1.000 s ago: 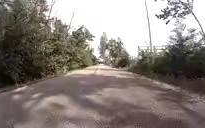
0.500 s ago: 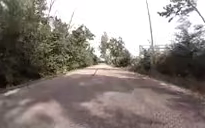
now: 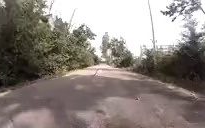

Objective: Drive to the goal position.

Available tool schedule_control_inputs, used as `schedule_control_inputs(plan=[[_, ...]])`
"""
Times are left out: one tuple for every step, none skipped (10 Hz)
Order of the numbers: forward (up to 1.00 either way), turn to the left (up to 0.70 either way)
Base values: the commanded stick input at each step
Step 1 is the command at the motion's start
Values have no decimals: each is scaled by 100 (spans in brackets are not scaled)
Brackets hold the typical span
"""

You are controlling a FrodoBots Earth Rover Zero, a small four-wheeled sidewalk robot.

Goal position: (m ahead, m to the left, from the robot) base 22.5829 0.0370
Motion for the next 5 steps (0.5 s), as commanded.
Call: schedule_control_inputs(plan=[[70, 0], [70, 0], [70, 0], [70, 0], [70, 0]])
